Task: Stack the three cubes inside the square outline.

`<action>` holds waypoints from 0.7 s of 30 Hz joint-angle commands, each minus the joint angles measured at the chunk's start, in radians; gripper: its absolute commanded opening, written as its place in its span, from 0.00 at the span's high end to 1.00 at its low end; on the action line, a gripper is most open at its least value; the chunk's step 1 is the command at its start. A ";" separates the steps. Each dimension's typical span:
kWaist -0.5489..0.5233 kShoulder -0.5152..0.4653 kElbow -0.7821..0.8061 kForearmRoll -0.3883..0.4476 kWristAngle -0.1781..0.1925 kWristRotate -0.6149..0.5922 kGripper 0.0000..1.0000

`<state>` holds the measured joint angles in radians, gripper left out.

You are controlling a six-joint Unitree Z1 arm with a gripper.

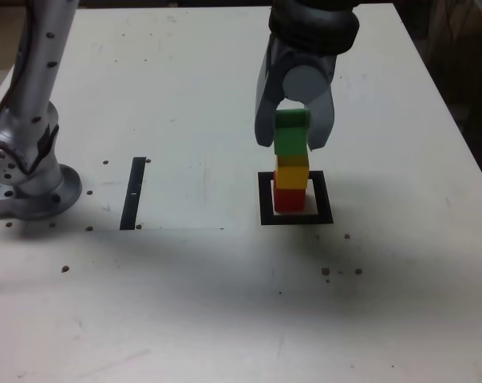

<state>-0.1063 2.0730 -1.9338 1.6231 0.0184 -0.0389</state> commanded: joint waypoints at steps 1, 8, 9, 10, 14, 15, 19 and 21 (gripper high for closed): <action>-0.004 0.007 -0.003 0.016 -0.003 -0.002 0.71; -0.006 0.019 -0.004 0.015 -0.006 -0.003 0.71; -0.006 0.019 -0.004 0.015 -0.006 -0.003 0.71; -0.006 0.021 -0.005 0.015 -0.006 -0.003 0.71; -0.006 0.027 -0.009 0.014 -0.003 -0.003 0.71; -0.006 0.028 -0.010 0.014 -0.001 -0.003 0.71; -0.006 0.030 -0.013 0.013 0.006 -0.002 0.64; -0.006 0.031 -0.012 0.012 0.010 0.001 0.48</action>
<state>-0.1099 2.0982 -1.9412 1.6231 0.0254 -0.0399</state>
